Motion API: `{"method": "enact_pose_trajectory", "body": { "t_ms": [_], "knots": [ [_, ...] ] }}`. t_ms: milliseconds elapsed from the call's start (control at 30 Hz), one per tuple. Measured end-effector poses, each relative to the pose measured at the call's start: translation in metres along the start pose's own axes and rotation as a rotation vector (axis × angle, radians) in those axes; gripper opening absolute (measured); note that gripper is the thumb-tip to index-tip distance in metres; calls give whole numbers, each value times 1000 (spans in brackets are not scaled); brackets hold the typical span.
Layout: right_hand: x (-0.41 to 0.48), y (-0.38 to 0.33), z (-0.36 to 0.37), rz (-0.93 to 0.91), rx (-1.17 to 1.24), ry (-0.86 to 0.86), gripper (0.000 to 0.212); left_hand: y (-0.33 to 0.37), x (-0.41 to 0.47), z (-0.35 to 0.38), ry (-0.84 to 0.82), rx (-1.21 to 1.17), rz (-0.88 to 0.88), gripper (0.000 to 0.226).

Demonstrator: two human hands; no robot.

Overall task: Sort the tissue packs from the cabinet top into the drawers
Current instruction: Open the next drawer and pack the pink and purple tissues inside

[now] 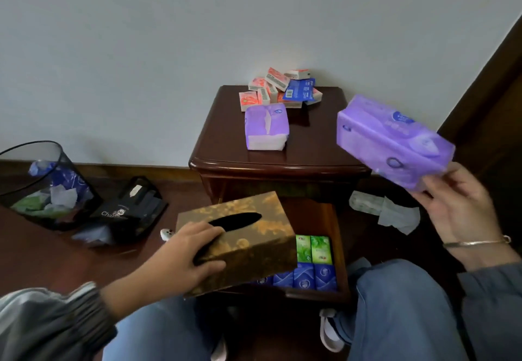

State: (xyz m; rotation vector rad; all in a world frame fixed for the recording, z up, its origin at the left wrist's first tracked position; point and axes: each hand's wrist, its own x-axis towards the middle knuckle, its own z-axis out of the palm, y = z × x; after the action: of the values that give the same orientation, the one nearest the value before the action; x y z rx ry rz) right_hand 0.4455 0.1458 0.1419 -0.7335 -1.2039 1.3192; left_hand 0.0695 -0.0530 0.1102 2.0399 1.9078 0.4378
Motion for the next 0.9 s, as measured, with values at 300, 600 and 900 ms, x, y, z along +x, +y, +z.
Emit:
{"method": "enact_pose_trajectory", "body": {
  "t_ms": [300, 600, 900],
  "knots": [
    [-48, 5, -62, 373, -416, -273, 6, -11, 73, 79, -192, 98, -24, 65],
    [-54, 80, -33, 425, -450, -255, 10, -45, 126, 111, -334, 109, -96, 68],
    [-49, 103, -36, 407, -535, -256, 6, -55, 117, 139, -306, 429, -90, 62]
  ]
}}
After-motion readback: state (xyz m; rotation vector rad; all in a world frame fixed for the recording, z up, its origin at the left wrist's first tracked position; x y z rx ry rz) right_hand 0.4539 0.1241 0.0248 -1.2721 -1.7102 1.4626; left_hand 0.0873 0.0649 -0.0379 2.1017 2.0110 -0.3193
